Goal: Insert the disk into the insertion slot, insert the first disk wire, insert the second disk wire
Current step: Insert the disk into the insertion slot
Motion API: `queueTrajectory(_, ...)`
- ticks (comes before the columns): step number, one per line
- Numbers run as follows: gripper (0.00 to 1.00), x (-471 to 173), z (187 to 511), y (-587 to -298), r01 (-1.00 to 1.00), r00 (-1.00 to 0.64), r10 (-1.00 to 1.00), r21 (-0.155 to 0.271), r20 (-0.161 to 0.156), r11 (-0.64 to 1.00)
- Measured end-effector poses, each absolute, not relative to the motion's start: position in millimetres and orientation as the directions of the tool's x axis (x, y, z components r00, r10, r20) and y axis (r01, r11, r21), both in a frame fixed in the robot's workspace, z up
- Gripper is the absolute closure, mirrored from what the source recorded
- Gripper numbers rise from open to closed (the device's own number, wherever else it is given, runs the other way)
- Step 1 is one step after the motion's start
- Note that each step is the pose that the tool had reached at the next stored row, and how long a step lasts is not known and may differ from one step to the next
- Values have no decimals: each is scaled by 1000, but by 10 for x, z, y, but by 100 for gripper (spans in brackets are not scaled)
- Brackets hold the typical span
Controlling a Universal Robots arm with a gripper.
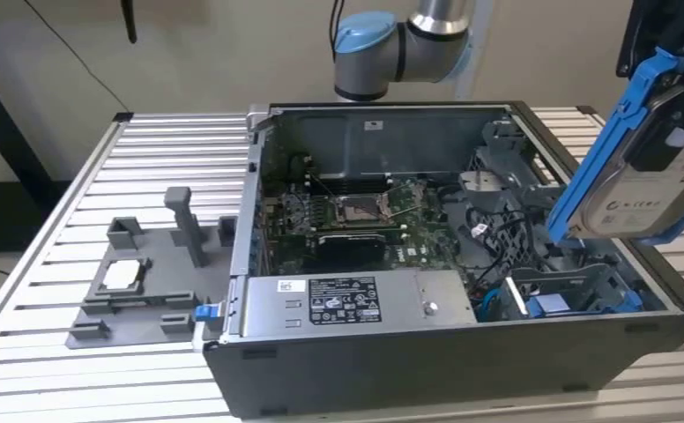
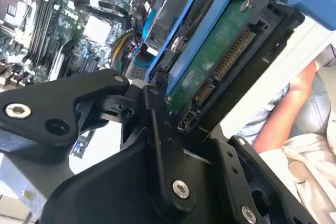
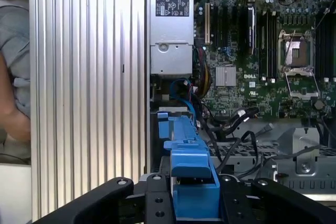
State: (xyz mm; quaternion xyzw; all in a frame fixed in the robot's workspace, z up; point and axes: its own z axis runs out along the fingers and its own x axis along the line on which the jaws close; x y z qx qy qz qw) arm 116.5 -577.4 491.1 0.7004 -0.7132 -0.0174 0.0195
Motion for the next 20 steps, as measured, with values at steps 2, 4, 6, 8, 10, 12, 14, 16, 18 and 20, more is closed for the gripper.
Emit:
queueTrajectory(2,67,1165,4877,-5774,-998,-18,-1000,52,3,18)
queueTrajectory(4,67,1165,4841,-5772,-998,-18,-1000,52,3,18)
queueTrajectory(6,67,1165,4804,-5770,-998,-18,-1000,52,3,18)
queueTrajectory(8,67,1165,4770,-5769,-998,-18,-1000,52,3,18)
queueTrajectory(10,67,1165,4734,-5768,-998,-18,-1000,52,3,18)
queueTrajectory(12,67,1165,4700,-5766,-999,-16,-1000,52,3,16)
queueTrajectory(14,67,1165,4676,-5766,-999,-8,-1000,52,3,8)
queueTrajectory(16,67,1163,4658,-5765,-999,-2,-1000,52,3,2)
queueTrajectory(18,67,1163,4639,-5764,-999,4,-1000,52,3,-4)
queueTrajectory(20,67,1165,4618,-5763,-999,10,-1000,52,3,-10)
